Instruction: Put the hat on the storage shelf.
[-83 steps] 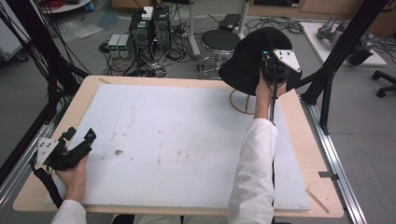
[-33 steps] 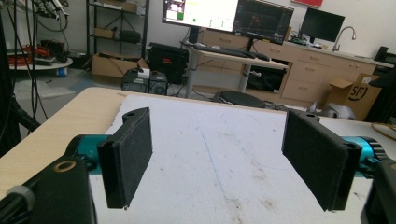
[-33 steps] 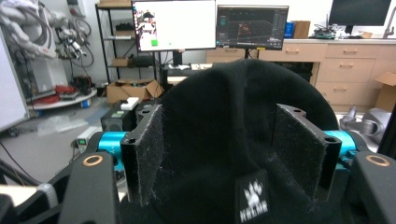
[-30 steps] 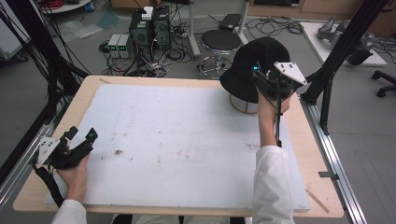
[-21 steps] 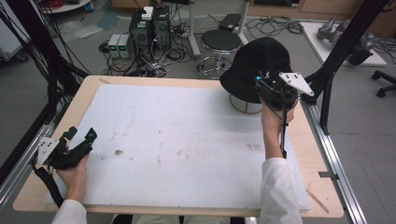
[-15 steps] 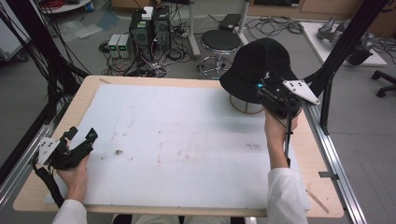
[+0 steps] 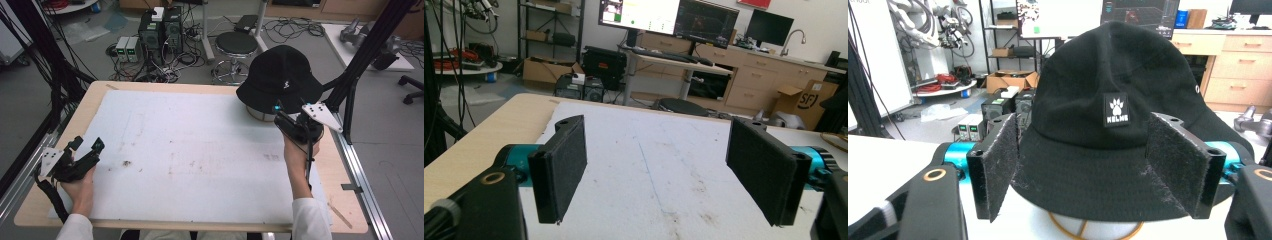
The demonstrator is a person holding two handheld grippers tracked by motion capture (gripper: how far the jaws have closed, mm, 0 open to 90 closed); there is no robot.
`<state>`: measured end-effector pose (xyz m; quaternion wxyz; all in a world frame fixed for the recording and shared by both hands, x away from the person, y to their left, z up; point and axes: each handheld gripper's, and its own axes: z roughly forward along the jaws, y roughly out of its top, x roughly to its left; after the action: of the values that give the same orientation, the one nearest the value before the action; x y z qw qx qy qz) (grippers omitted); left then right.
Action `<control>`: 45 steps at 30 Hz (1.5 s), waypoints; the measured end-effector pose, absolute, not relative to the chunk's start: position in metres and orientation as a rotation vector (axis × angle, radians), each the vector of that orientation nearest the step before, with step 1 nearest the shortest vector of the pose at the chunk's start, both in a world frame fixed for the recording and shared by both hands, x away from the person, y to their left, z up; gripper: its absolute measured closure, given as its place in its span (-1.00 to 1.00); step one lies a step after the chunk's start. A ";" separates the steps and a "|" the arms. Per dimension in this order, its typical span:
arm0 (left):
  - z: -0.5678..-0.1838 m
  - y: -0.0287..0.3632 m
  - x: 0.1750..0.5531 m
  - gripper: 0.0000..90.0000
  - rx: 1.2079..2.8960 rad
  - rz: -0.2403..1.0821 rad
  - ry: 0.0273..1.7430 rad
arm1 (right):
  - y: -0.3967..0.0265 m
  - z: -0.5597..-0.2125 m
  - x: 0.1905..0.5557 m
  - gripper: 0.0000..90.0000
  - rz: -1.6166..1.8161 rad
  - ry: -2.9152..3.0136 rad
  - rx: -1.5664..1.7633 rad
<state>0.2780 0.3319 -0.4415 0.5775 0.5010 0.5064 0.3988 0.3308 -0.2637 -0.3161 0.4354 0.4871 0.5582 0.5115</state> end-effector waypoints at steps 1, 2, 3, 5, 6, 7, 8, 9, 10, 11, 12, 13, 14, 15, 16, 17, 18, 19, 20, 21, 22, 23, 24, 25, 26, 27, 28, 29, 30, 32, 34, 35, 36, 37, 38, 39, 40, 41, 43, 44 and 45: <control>-0.442 0.332 0.278 -0.46 1.172 0.933 1.186 | -0.264 -0.319 0.329 -0.36 1.273 1.387 1.210; -0.442 0.332 0.278 -0.45 1.172 0.931 1.187 | -0.263 -0.321 0.328 -0.37 1.274 1.386 1.214; -0.442 0.332 0.278 -0.45 1.171 0.931 1.188 | -0.264 -0.323 0.327 -0.39 1.273 1.388 1.216; -0.441 0.332 0.277 -0.45 1.171 0.932 1.187 | -0.263 -0.329 0.327 -0.41 1.272 1.396 1.231; -0.441 0.332 0.277 -0.46 1.171 0.932 1.187 | -0.263 -0.331 0.326 -0.42 1.266 1.400 1.239; -0.441 0.332 0.277 -0.45 1.171 0.933 1.186 | -0.263 -0.334 0.325 -0.42 1.264 1.399 1.243; -0.441 0.332 0.277 -0.45 1.170 0.933 1.187 | -0.263 -0.336 0.325 -0.43 1.266 1.400 1.246; -0.441 0.332 0.277 -0.45 1.171 0.933 1.187 | -0.264 -0.338 0.324 -0.43 1.264 1.400 1.252; -0.441 0.333 0.277 -0.45 1.170 0.932 1.188 | -0.264 -0.338 0.324 -0.43 1.264 1.400 1.252; -0.441 0.333 0.277 -0.45 1.169 0.932 1.188 | -0.264 -0.343 0.321 -0.44 1.258 1.402 1.267; -0.441 0.333 0.277 -0.45 1.168 0.933 1.187 | -0.264 -0.343 0.321 -0.44 1.258 1.402 1.267; -0.441 0.333 0.277 -0.45 1.169 0.933 1.187 | -0.265 -0.348 0.316 -0.45 1.245 1.399 1.277; -0.442 0.333 0.277 -0.45 1.168 0.932 1.188 | -0.266 -0.351 0.314 -0.46 1.239 1.396 1.284; -0.442 0.333 0.278 -0.45 1.168 0.932 1.191 | -0.267 -0.353 0.312 -0.46 1.242 1.396 1.294; -0.442 0.333 0.278 -0.45 1.168 0.932 1.191 | -0.267 -0.353 0.312 -0.46 1.242 1.396 1.294; -0.442 0.333 0.278 -0.45 1.167 0.932 1.190 | -0.268 -0.355 0.309 -0.51 1.224 1.405 1.322; -0.442 0.332 0.278 -0.45 1.169 0.933 1.188 | -0.270 -0.354 0.306 -0.52 1.201 1.405 1.349; -0.442 0.332 0.278 -0.45 1.169 0.933 1.188 | -0.270 -0.354 0.306 -0.52 1.201 1.405 1.349; -0.441 0.332 0.278 -0.45 1.169 0.933 1.185 | -0.270 -0.353 0.304 -0.52 1.205 1.394 1.349; -0.441 0.331 0.278 -0.45 1.167 0.934 1.183 | -0.270 -0.350 0.298 -0.52 1.211 1.374 1.329; -0.441 0.331 0.278 -0.45 1.171 0.935 1.181 | -0.270 -0.349 0.296 -0.52 1.211 1.369 1.321; -0.441 0.331 0.278 -0.45 1.170 0.933 1.183 | -0.269 -0.348 0.294 -0.52 1.214 1.371 1.320; -0.441 0.331 0.278 -0.45 1.170 0.933 1.183 | -0.269 -0.348 0.294 -0.52 1.214 1.371 1.320; -0.441 0.331 0.278 -0.45 1.168 0.935 1.185 | -0.269 -0.348 0.292 -0.52 1.216 1.369 1.313; -0.441 0.332 0.278 -0.45 1.167 0.935 1.186 | -0.269 -0.348 0.290 -0.52 1.215 1.373 1.311; -0.441 0.332 0.278 -0.45 1.167 0.935 1.185 | -0.269 -0.349 0.288 -0.52 1.217 1.372 1.314; -0.441 0.332 0.278 -0.45 1.166 0.935 1.188 | -0.268 -0.351 0.284 -0.51 1.226 1.369 1.322; -0.441 0.332 0.278 -0.45 1.166 0.936 1.189 | -0.269 -0.353 0.283 -0.51 1.219 1.371 1.320; -0.441 0.332 0.278 -0.45 1.166 0.936 1.189 | -0.269 -0.355 0.281 -0.51 1.218 1.370 1.327; -0.441 0.332 0.278 -0.45 1.166 0.936 1.188 | -0.270 -0.359 0.278 -0.51 1.216 1.371 1.342; -0.442 0.332 0.279 -0.45 1.167 0.935 1.188 | -0.270 -0.360 0.276 -0.51 1.215 1.367 1.347; -0.442 0.332 0.279 -0.45 1.166 0.936 1.188 | -0.272 -0.366 0.271 -0.51 1.214 1.360 1.363; -0.442 0.332 0.279 -0.45 1.166 0.938 1.188 | -0.273 -0.369 0.269 -0.51 1.212 1.355 1.362; -0.442 0.332 0.279 -0.45 1.165 0.936 1.189 | -0.274 -0.372 0.267 -0.51 1.216 1.353 1.374; -0.442 0.332 0.280 -0.45 1.165 0.937 1.190 | -0.275 -0.376 0.265 -0.51 1.210 1.346 1.380; -0.442 0.332 0.280 -0.45 1.166 0.936 1.190 | -0.275 -0.376 0.265 -0.51 1.210 1.346 1.380; -0.442 0.331 0.280 -0.45 1.163 0.937 1.191 | -0.276 -0.383 0.260 -0.51 1.208 1.333 1.388; -0.442 0.331 0.280 -0.45 1.163 0.936 1.190 | -0.277 -0.388 0.258 -0.51 1.208 1.330 1.381; -0.442 0.331 0.281 -0.45 1.165 0.936 1.191 | -0.277 -0.392 0.256 -0.51 1.214 1.323 1.379; -0.442 0.331 0.282 -0.45 1.163 0.933 1.191 | -0.277 -0.401 0.253 -0.51 1.221 1.327 1.347; -0.442 0.331 0.282 -0.45 1.163 0.933 1.191 | -0.277 -0.404 0.253 -0.52 1.219 1.334 1.328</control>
<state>0.2816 0.3313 -0.4422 0.5785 0.4970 0.5091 0.3990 0.2533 -0.2768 -0.4044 0.4345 0.5332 0.5359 0.4896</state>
